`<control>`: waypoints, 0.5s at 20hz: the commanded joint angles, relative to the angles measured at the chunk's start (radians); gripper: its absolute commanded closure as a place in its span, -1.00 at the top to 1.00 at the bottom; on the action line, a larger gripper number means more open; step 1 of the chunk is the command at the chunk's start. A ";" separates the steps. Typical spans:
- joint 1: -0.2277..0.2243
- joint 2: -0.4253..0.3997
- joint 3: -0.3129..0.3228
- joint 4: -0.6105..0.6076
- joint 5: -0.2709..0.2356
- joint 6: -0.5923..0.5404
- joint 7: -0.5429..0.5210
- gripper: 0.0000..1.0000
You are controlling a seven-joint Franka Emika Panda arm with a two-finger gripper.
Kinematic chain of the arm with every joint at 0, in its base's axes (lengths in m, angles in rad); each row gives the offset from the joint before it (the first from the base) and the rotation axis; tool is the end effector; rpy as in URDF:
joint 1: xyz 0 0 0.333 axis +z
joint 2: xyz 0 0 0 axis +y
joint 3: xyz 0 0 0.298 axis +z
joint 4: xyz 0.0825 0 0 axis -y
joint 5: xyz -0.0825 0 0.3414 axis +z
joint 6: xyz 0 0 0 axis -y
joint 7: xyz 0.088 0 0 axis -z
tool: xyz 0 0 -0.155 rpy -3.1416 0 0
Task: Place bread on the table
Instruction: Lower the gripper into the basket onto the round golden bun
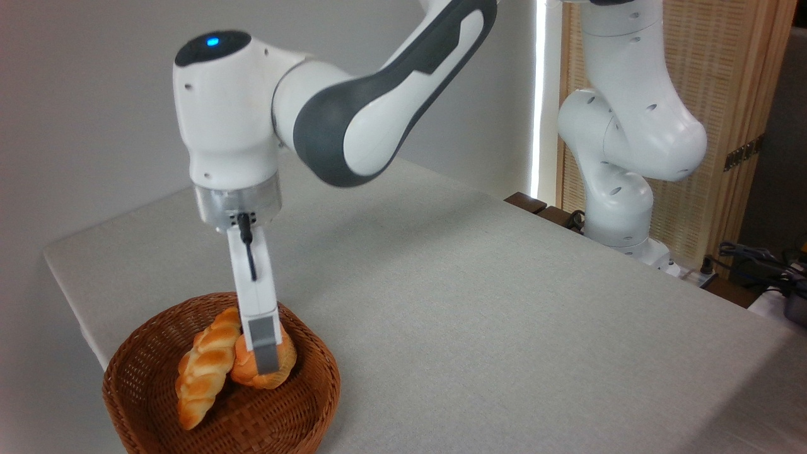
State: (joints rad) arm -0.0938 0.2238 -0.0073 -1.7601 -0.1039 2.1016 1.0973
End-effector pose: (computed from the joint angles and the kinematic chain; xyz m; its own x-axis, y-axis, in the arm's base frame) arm 0.5942 -0.0694 0.4006 0.4002 -0.9059 0.1383 -0.9099 -0.4108 -0.0582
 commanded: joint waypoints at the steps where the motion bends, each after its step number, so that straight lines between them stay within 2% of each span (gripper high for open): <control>1: -0.001 0.029 -0.023 0.002 0.010 0.049 0.012 1.00; 3: -0.001 0.029 -0.023 0.002 0.010 0.049 0.012 1.00; 5: 0.000 0.028 -0.023 0.002 0.012 0.049 0.012 0.56; 6: 0.002 0.026 -0.023 0.004 0.010 0.047 0.012 0.22; 7: 0.002 0.023 -0.023 0.004 0.010 0.044 0.012 0.01; 10: 0.002 0.022 -0.023 0.004 0.010 0.041 0.009 0.04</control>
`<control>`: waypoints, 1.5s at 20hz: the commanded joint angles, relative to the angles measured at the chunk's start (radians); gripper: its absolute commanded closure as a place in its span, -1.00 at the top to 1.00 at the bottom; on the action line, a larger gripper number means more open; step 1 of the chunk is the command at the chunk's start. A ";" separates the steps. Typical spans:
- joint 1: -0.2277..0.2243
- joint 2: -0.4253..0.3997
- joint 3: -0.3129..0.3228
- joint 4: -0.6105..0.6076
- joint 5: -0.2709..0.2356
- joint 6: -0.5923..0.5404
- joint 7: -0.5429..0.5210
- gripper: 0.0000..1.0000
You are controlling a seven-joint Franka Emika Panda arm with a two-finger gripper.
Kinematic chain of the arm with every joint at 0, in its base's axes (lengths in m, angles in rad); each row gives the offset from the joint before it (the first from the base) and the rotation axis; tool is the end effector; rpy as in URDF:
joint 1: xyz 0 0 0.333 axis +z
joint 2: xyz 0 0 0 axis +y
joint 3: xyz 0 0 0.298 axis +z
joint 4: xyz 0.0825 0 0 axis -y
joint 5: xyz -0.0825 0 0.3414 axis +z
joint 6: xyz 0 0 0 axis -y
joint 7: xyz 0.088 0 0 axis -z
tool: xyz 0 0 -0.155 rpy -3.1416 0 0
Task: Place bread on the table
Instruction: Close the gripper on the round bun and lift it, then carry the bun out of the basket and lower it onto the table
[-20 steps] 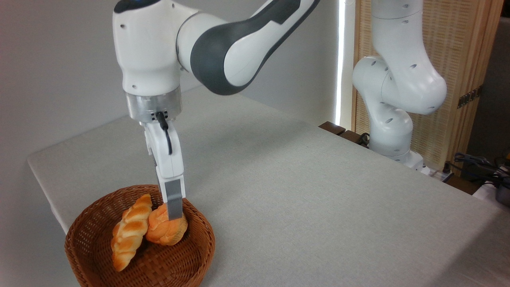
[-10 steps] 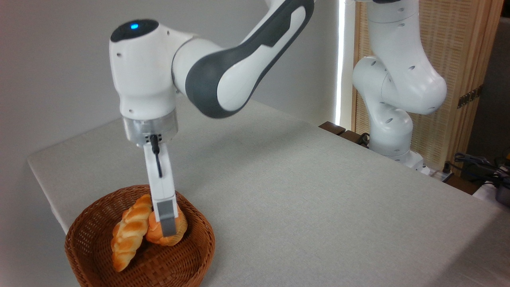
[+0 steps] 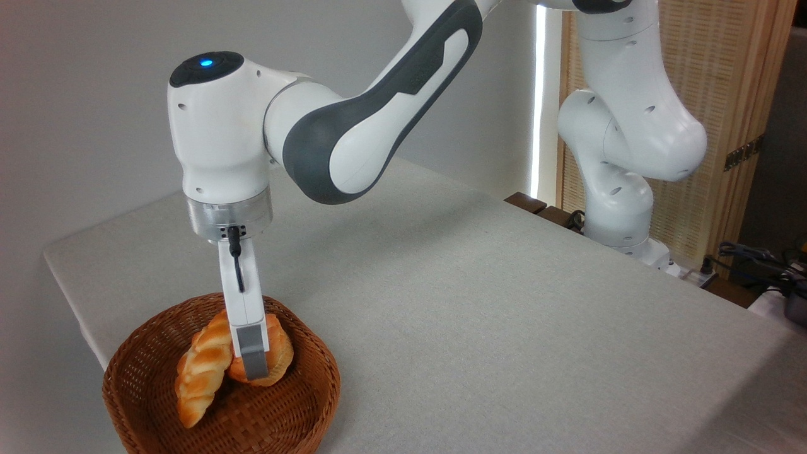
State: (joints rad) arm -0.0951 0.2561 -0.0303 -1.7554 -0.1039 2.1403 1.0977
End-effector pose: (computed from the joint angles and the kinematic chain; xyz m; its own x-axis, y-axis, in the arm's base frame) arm 0.6009 -0.0834 0.3875 0.3803 -0.9130 0.1475 -0.9173 -0.3927 -0.0655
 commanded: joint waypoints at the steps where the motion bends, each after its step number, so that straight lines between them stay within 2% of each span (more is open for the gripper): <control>1: 0.003 -0.011 0.000 -0.001 0.010 0.003 0.010 0.05; 7: 0.005 -0.017 0.006 -0.001 0.010 0.001 0.014 0.05; 11: 0.011 -0.064 0.038 0.016 0.000 -0.112 0.016 0.05; 16: 0.011 -0.098 0.041 0.016 -0.004 -0.161 0.001 0.09; 20: 0.012 -0.143 0.049 0.016 -0.005 -0.207 -0.097 0.10; 21: 0.011 -0.153 0.056 0.016 -0.019 -0.209 -0.134 0.11; 24: 0.011 -0.173 0.058 0.014 -0.039 -0.230 -0.134 0.12; 30: 0.011 -0.213 0.058 0.004 -0.039 -0.379 -0.141 0.15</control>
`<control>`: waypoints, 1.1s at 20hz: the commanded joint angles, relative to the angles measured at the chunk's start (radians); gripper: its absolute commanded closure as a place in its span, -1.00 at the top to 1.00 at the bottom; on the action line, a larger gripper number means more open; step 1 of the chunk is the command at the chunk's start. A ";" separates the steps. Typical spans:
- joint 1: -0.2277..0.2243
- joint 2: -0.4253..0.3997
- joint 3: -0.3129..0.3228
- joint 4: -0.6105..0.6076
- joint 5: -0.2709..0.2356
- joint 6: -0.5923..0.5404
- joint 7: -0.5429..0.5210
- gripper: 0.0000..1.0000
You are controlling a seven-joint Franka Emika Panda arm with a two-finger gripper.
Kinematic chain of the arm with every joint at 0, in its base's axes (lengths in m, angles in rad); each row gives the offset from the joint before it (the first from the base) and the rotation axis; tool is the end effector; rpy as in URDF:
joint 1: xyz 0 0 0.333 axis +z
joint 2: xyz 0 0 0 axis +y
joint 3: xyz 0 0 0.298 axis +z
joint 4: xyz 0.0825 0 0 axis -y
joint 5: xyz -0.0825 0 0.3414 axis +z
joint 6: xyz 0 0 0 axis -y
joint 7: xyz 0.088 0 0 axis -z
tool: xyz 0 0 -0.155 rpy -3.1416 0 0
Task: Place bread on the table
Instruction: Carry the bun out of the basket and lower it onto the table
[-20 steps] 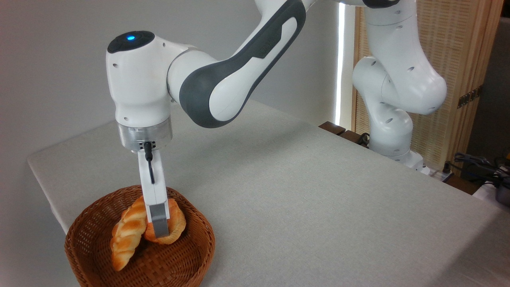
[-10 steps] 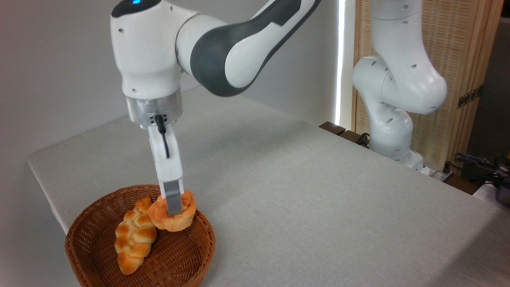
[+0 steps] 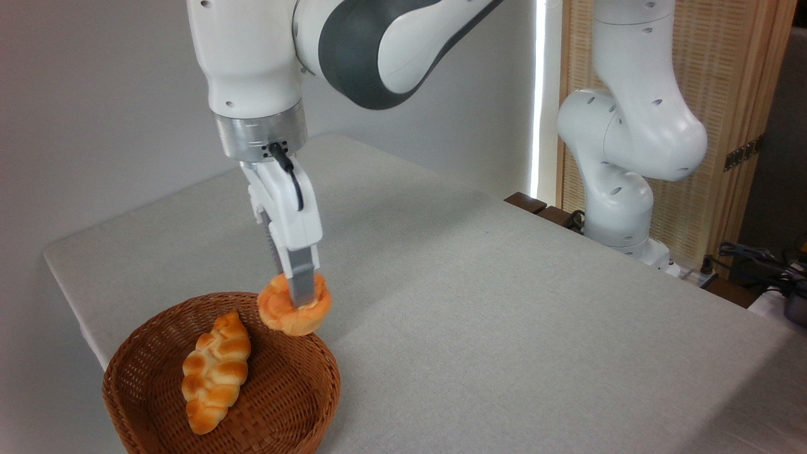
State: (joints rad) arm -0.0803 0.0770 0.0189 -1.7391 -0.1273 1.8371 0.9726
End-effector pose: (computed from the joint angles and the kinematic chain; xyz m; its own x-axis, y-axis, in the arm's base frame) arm 0.5458 -0.0499 0.4687 0.5379 -0.8356 0.1113 -0.8429 -0.5355 0.0529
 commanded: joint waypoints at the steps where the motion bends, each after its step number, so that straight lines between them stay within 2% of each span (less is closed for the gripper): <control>1: -0.004 -0.039 0.009 -0.016 -0.015 -0.097 -0.025 0.15; 3: -0.006 -0.048 0.007 -0.026 -0.015 -0.139 -0.102 0.20; 5: -0.007 -0.062 0.006 -0.052 -0.012 -0.141 -0.190 0.41; 7: -0.007 -0.063 0.004 -0.072 -0.008 -0.141 -0.273 0.49; 9: -0.007 -0.057 0.003 -0.089 -0.009 -0.134 -0.305 1.00; 14: -0.013 -0.049 -0.005 -0.134 -0.012 -0.142 -0.311 1.00; 22: -0.015 -0.055 -0.008 -0.125 -0.012 -0.127 -0.302 1.00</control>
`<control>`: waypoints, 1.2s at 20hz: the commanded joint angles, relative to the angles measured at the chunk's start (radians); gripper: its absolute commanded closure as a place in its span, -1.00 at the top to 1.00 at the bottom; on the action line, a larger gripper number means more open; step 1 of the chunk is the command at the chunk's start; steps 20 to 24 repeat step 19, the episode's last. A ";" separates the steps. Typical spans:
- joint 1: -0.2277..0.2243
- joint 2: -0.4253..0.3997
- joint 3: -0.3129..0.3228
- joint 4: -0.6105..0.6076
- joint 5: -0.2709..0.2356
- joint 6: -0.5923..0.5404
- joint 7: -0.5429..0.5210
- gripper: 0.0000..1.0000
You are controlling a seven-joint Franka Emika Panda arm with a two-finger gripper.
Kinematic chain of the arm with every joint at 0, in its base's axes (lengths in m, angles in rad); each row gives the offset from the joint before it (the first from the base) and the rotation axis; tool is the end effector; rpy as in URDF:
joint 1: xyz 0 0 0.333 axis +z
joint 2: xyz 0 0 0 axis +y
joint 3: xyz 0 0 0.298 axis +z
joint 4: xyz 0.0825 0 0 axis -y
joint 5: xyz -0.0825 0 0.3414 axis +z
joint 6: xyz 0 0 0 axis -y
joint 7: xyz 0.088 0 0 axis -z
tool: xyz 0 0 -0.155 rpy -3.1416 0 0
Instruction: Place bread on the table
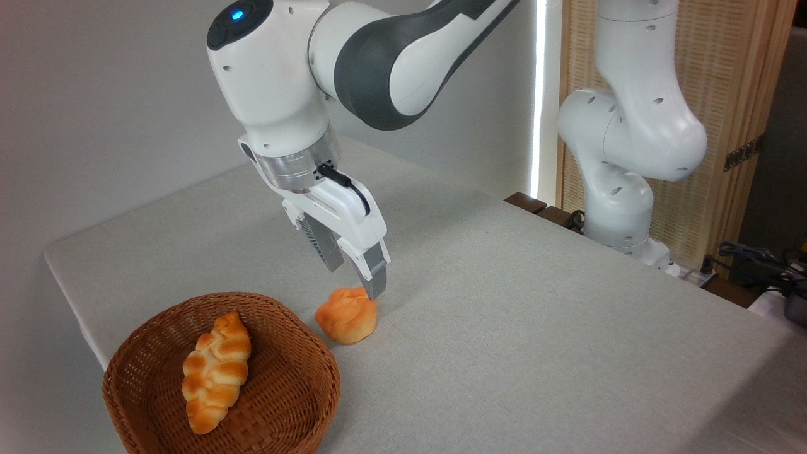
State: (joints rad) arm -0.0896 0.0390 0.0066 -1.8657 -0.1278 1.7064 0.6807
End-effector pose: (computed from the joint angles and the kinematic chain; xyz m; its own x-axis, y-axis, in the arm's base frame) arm 0.4965 -0.0595 0.4254 0.7346 -0.6740 -0.0783 -0.6471 -0.7306 0.2180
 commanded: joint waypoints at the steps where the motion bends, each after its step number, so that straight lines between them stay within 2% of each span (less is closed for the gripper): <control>1: -0.006 -0.019 0.006 0.008 -0.010 0.005 -0.009 1.00; 3: -0.006 -0.021 0.006 0.026 -0.003 0.027 -0.009 1.00; 6: -0.004 -0.022 0.012 0.043 0.000 0.132 -0.009 1.00; 9: -0.004 -0.022 0.016 0.048 0.042 0.208 -0.009 1.00; 12: -0.001 -0.021 0.019 0.056 0.045 0.263 -0.009 1.00; 24: 0.004 -0.022 0.030 0.062 0.059 0.276 -0.006 1.00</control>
